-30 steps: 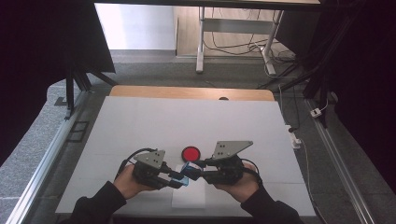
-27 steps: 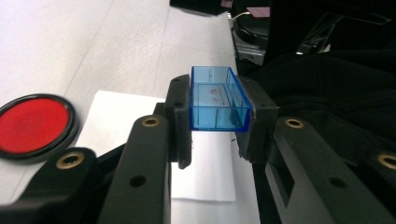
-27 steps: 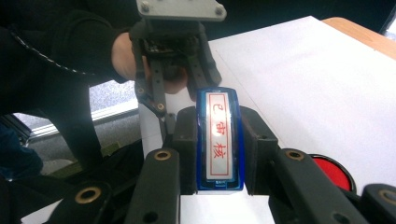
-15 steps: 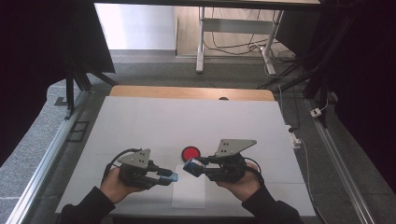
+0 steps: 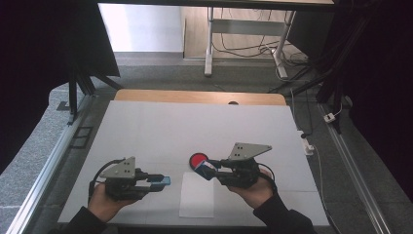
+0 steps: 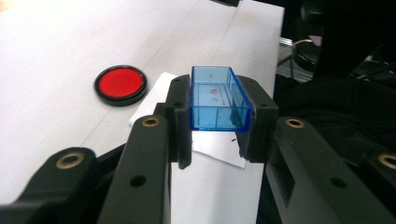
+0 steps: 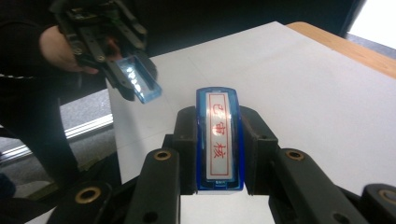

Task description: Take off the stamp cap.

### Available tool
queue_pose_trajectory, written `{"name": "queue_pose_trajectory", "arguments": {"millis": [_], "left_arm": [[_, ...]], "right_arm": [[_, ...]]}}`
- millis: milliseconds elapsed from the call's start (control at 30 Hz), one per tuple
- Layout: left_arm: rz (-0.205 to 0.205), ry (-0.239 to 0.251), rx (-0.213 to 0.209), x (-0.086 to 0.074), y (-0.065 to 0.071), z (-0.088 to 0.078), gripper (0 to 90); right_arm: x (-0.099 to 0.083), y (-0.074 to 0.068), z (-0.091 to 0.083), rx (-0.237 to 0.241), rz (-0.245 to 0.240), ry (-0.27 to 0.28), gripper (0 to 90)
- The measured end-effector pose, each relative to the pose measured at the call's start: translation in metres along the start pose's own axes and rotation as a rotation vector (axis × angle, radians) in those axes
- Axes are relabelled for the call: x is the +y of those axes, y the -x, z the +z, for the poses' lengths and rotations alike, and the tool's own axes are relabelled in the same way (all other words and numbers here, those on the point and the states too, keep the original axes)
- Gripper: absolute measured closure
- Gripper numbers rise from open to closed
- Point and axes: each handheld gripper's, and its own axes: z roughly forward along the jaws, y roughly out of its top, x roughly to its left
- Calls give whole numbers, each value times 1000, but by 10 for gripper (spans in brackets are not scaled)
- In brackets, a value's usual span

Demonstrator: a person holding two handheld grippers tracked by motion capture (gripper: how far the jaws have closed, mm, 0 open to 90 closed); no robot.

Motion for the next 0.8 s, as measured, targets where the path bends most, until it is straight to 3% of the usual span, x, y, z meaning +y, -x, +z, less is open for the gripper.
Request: {"name": "queue_pose_trajectory", "arguments": {"millis": [300, 600, 800], "left_arm": [[-47, 15, 148, -16, 14, -23, 681], [-148, 30, 221, -39, 19, -42, 681], [-171, -5, 282, -52, 24, -51, 680]], "right_arm": [[-3, 5, -1, -30, 16, 3, 709], [-7, 9, 2, -64, 25, -3, 708], [-10, 11, 3, -81, 21, -9, 708]]}}
